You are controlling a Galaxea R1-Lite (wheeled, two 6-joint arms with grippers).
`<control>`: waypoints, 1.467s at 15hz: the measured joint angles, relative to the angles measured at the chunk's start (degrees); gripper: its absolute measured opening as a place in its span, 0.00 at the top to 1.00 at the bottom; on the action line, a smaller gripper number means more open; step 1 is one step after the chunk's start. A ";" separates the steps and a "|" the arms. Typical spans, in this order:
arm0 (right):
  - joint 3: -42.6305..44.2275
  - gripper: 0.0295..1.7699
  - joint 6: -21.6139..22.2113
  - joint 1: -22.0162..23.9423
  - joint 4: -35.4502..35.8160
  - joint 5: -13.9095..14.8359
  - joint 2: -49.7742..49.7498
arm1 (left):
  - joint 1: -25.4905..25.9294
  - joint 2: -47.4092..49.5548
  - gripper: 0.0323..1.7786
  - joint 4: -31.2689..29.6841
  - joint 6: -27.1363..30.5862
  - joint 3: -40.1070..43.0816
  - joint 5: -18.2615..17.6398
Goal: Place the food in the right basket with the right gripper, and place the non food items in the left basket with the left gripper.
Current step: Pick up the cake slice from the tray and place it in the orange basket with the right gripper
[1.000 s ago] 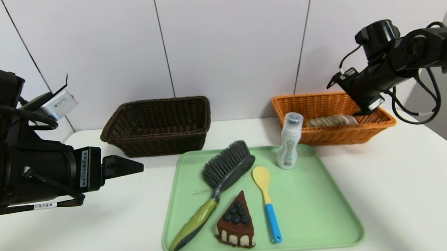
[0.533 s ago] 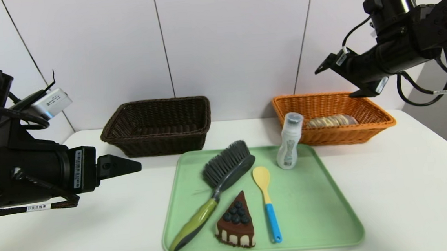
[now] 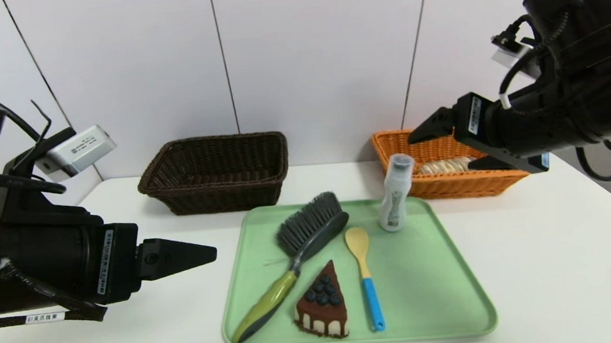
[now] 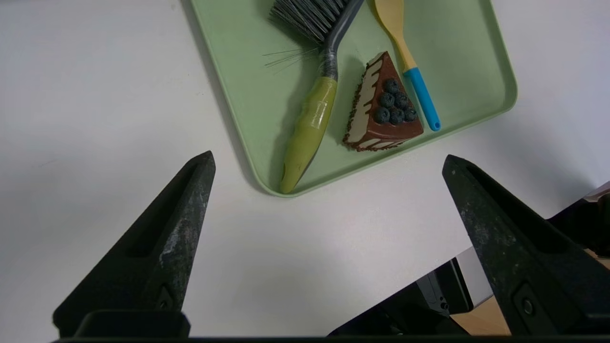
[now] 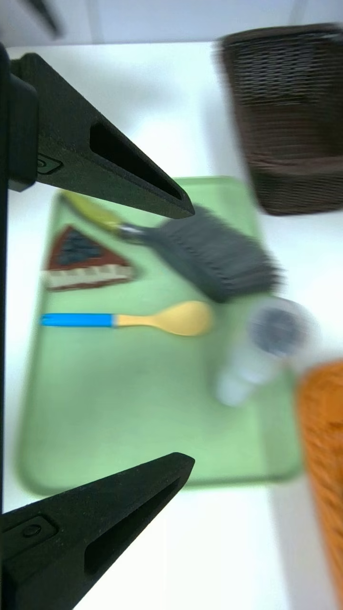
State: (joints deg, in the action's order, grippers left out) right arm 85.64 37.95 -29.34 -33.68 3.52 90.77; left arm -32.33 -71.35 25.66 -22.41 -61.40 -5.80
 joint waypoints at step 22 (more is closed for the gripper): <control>25.16 0.04 4.50 -23.95 -31.33 -1.52 24.61 | 1.33 5.71 0.05 8.79 -5.46 4.10 11.62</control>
State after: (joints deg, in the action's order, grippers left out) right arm 110.80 42.45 -53.30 -65.01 2.00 115.38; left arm -31.00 -65.65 34.45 -27.87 -57.31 5.81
